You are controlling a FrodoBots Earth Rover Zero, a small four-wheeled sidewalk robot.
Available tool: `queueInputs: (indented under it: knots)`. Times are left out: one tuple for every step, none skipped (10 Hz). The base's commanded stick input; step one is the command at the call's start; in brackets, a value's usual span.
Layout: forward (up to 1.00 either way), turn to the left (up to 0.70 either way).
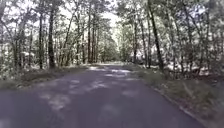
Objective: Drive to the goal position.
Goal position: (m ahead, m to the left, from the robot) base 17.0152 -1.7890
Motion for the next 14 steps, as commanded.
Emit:
queueInputs:
  knots:
    - [0.45, 0.00]
    - [0.45, 0.00]
    - [0.45, 0.00]
    - [0.45, 0.00]
    - [0.45, 0.00]
    - [0.45, 0.00]
    - [0.45, 0.00]
    - [0.45, 0.00]
    - [0.45, 0.00]
    - [0.45, 0.00]
    - [0.45, 0.00]
    - [0.45, 0.00]
    - [0.45, 0.00]
    - [0.45, 0.00]
